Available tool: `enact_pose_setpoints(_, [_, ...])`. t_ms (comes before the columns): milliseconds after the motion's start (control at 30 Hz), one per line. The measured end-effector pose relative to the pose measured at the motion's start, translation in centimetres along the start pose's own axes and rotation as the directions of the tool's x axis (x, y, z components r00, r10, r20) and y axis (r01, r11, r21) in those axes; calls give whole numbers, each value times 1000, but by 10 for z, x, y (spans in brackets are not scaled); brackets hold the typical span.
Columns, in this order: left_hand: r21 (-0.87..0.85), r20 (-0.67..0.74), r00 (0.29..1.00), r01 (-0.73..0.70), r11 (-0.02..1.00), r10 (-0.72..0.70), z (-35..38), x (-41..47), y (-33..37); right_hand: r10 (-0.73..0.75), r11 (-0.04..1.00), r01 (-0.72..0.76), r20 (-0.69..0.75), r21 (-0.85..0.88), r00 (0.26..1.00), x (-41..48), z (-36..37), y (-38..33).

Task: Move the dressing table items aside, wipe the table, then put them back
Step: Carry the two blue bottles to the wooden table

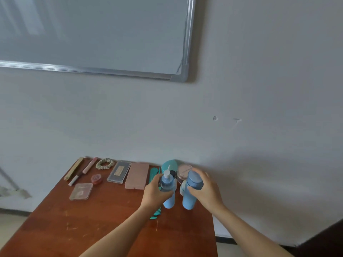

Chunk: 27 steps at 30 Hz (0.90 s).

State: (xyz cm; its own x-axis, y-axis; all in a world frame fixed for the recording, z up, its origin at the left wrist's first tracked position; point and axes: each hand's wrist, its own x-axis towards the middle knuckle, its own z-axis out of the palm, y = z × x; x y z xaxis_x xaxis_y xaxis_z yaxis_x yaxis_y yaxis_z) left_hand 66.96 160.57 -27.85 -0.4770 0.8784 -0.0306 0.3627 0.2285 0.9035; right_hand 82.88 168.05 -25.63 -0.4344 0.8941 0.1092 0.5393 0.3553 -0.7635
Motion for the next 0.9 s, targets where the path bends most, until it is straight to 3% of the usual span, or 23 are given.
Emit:
enact_pose_setpoints(567, [70, 127, 991, -55, 996, 45, 10, 16, -10, 56, 998, -56, -34, -18, 998, 1, 21, 4])
enact_pose_setpoints(767, [278, 174, 981, -130, 952, 83, 5, 17, -19, -48, 998, 46, -57, -31, 997, -3, 23, 13])
enact_pose_setpoints(900, [348, 184, 982, -108, 931, 46, -6, 14, -25, -50, 996, 46, -60, -72, 997, -9, 21, 15])
